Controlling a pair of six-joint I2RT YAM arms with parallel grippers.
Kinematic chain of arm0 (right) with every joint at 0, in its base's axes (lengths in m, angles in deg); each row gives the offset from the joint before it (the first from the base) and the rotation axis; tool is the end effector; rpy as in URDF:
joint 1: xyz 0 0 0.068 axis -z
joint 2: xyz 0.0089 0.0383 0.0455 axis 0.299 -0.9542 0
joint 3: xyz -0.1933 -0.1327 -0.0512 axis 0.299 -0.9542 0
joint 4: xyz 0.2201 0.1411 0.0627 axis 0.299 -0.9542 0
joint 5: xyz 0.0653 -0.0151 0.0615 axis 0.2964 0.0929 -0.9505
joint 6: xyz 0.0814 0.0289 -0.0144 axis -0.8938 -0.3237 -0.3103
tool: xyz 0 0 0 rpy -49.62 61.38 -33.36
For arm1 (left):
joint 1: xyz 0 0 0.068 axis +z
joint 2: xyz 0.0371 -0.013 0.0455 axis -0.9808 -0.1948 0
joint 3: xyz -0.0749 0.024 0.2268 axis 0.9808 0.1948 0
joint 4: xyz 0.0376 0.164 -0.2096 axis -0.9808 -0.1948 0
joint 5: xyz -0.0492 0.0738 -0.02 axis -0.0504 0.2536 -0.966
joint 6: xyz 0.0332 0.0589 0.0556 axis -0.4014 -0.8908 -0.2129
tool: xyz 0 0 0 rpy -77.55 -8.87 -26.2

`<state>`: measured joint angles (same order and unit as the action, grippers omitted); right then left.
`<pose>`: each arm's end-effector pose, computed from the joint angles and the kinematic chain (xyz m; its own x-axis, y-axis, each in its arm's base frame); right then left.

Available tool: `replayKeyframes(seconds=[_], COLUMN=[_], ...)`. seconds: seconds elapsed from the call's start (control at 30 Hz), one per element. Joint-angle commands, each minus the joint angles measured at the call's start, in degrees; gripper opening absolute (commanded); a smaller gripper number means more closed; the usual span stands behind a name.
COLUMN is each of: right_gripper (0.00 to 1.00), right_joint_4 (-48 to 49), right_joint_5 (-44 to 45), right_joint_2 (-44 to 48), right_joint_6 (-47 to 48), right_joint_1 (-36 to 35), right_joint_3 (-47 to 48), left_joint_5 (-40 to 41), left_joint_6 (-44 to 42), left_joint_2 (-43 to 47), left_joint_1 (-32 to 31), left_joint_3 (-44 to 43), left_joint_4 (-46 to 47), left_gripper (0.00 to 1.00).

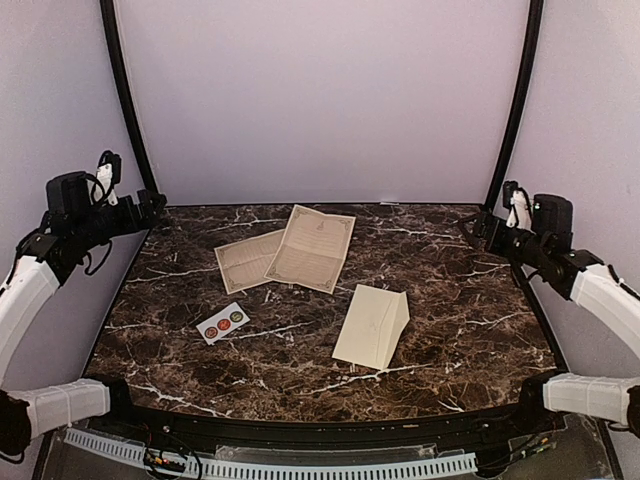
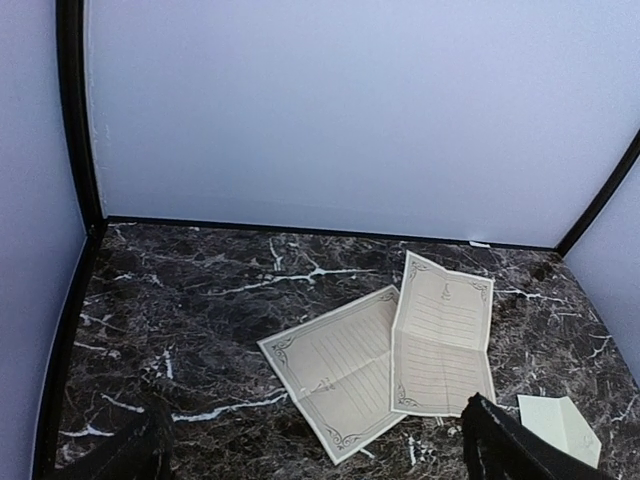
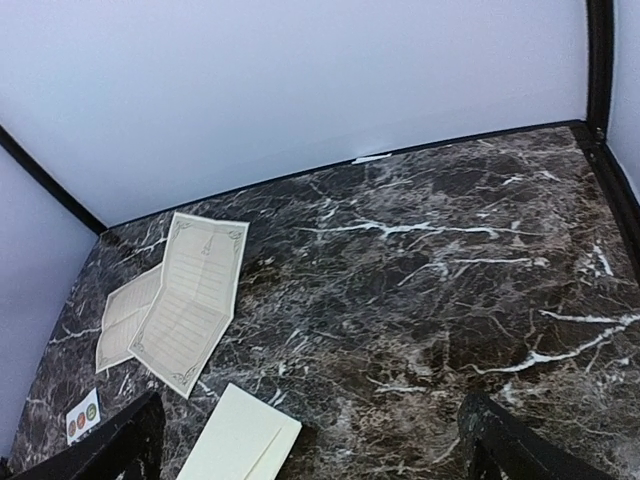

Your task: Place the letter into the envelope and seal it

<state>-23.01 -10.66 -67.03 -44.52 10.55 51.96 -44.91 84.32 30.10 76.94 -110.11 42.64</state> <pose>0.2817 0.0514 0.2437 -0.4393 0.3262 -0.8370 -0.1702 0.8846 0.4341 0.2718 -0.0226 0.3218 -0.2485 -0.1973 -0.9483 0.1587 0.9575 -0.2408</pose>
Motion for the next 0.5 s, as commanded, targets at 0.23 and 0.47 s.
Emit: replayKeyframes(seconds=[0.23, 0.47], right_gripper=[0.88, 0.80], right_joint_4=[5.07, 9.05], right_joint_5=[3.85, 2.59], right_joint_2=[-19.95, -36.37], right_joint_6=[-1.90, -2.37], right_joint_1=[-18.36, -19.97], right_joint_3=[12.61, 21.61], left_joint_5=[-5.37, 0.39], left_joint_6=[1.69, -1.81], left_joint_2=[-7.14, -6.65], left_joint_1=[-1.28, -1.19], left_joint_3=[-3.10, -1.82], left_joint_4=[6.18, 2.43], left_gripper=[0.99, 0.99])
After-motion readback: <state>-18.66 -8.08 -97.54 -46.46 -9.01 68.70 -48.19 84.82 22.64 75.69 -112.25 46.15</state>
